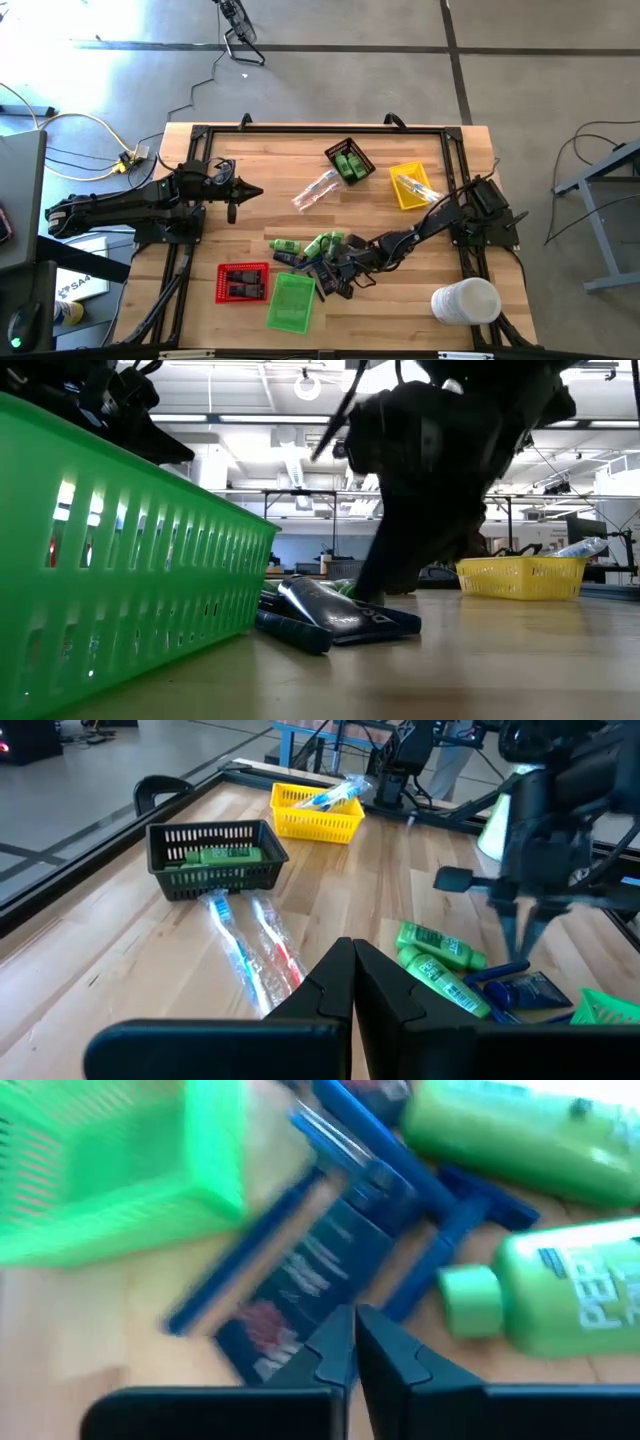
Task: Pick & Place Travel size toiletries
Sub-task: Put the right razor into the green bin
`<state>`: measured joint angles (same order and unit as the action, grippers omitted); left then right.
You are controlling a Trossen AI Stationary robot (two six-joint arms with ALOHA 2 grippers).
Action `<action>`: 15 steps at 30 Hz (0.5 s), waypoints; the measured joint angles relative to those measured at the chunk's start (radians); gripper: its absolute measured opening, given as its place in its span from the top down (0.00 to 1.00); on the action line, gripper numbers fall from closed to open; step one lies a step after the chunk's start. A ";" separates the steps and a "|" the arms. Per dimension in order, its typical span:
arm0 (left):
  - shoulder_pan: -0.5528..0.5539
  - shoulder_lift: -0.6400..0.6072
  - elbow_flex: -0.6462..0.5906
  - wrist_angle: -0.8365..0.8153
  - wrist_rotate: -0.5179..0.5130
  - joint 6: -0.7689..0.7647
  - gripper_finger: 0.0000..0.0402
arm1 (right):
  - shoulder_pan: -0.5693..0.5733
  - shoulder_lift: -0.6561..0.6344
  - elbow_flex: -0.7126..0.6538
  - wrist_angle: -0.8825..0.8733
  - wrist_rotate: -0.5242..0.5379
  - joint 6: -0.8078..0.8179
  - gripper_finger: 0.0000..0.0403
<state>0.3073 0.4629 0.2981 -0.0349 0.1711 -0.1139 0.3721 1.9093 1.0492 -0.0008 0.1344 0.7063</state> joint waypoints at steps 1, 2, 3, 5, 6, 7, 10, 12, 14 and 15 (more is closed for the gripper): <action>0.000 0.000 0.000 0.000 0.000 0.000 1.00 | -0.002 0.001 -0.002 0.001 -0.005 0.000 0.98; 0.000 0.000 0.000 0.000 0.000 0.000 1.00 | -0.007 0.011 0.000 0.024 -0.013 0.001 0.99; 0.000 0.000 0.000 0.000 0.000 0.000 1.00 | -0.012 0.023 0.004 0.053 -0.025 0.003 0.99; 0.000 0.000 0.000 0.000 0.000 0.000 1.00 | -0.015 0.032 0.002 0.060 -0.035 0.003 0.99; 0.000 0.000 0.000 0.000 0.000 0.000 1.00 | -0.015 0.035 -0.001 0.057 -0.035 0.005 0.99; 0.000 0.000 0.000 0.000 0.000 0.000 1.00 | -0.016 0.043 0.001 0.069 -0.036 0.010 0.99; 0.000 0.000 -0.001 -0.002 -0.002 0.000 1.00 | -0.018 0.046 0.003 0.032 -0.007 0.031 0.99; 0.000 0.001 -0.001 -0.005 -0.002 0.000 1.00 | -0.019 0.046 0.003 0.021 0.004 0.034 1.00; 0.000 0.001 -0.001 -0.006 -0.005 0.000 1.00 | -0.019 0.046 0.002 0.010 0.037 0.036 1.00; 0.000 0.001 -0.001 -0.006 -0.005 0.000 1.00 | -0.019 0.046 0.002 0.004 0.062 0.040 1.00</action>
<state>0.3073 0.4637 0.2974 -0.0406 0.1661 -0.1137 0.3534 1.9553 1.0508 0.0035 0.1965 0.7461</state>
